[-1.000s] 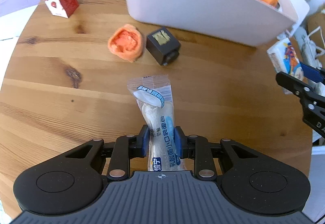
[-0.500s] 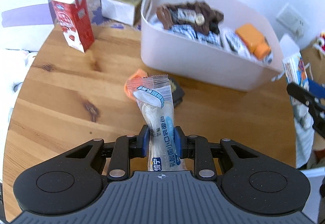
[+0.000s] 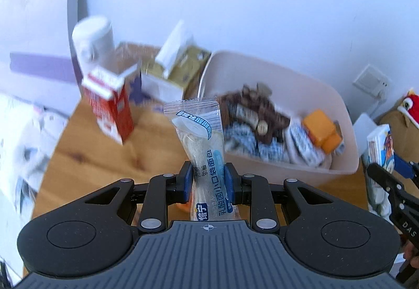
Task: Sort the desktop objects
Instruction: 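Carry the bread roll and tissue pack up over the basket, then open both tools to drop the bread and tissue pack into the basket, then move both tools back toward the orange cloth and black cube, then grasp the orange cloth with the left tool while the right tool grasps the black cube, then carry the orange cloth and black cube up over the basket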
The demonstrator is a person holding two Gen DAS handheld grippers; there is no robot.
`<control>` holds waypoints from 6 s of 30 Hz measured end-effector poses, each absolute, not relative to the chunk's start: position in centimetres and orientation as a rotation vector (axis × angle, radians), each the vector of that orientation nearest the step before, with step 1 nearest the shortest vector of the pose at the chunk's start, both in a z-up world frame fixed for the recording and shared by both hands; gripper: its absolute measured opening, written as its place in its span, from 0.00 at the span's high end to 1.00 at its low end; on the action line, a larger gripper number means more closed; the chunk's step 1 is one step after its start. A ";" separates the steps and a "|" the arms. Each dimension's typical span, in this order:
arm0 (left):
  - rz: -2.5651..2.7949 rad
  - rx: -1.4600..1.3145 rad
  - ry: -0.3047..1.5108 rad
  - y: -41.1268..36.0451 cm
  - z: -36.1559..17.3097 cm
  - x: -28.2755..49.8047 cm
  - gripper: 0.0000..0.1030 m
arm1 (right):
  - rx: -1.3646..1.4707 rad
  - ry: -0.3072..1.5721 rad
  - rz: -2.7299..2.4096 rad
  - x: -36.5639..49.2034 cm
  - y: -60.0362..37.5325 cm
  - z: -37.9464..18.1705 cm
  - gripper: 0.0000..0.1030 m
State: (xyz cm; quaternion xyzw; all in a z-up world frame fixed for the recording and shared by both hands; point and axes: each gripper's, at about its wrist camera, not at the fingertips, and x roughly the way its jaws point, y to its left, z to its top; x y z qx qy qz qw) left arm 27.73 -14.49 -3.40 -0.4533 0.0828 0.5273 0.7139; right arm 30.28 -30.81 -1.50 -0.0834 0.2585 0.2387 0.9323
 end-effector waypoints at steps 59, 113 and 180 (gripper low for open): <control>1.086 -0.797 0.272 -7.2 -2.5 30.3 0.26 | 0.101 0.702 0.418 36.1 -28.4 -5.1 0.00; 0.879 -0.916 0.765 -7.9 -16.0 34.1 0.25 | -0.241 1.011 0.572 34.3 -16.1 -18.0 0.00; 0.993 -0.812 0.455 -14.9 -3.7 30.2 0.86 | -0.171 0.702 0.514 29.8 -28.1 -5.2 0.72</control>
